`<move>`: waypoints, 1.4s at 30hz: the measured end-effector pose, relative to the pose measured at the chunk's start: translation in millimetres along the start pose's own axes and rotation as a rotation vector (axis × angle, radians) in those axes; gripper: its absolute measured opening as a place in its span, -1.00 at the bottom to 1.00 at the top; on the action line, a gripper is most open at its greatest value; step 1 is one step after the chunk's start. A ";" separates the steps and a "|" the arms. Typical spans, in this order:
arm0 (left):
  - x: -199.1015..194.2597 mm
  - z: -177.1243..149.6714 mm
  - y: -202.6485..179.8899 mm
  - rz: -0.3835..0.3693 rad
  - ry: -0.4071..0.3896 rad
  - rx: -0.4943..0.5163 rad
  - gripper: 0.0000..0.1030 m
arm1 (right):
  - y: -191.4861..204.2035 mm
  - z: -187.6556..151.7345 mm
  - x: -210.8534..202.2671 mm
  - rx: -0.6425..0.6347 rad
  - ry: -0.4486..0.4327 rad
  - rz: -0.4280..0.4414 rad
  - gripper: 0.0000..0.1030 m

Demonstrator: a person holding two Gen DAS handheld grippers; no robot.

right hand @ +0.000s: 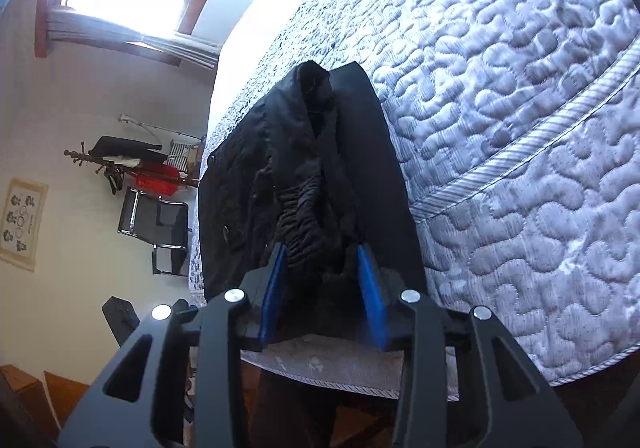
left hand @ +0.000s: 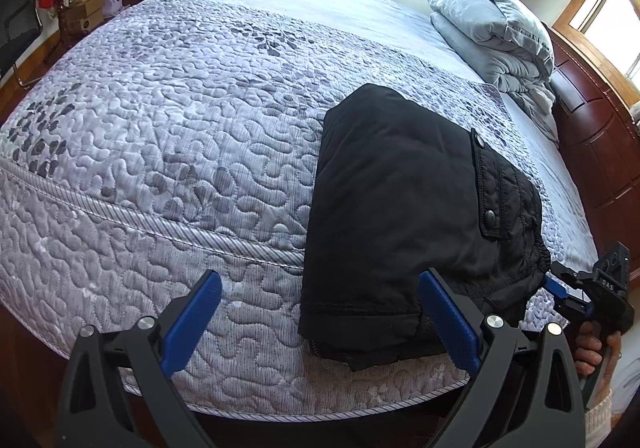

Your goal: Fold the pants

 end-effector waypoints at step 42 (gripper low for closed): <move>52.4 65.2 46.4 -0.585 0.379 -0.094 0.93 | 1.5 36.4 -21.3 -0.053 0.065 0.092 0.62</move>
Point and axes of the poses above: each gripper's, at about its wrist camera, not at the fingertips, and x roughly the way its jaws point, y to its left, z to its top, the point moved 3 cm from there along x, roughly the way its jaws point, and after that the axes turned 15 degrees about y, right-handed, at the moved point
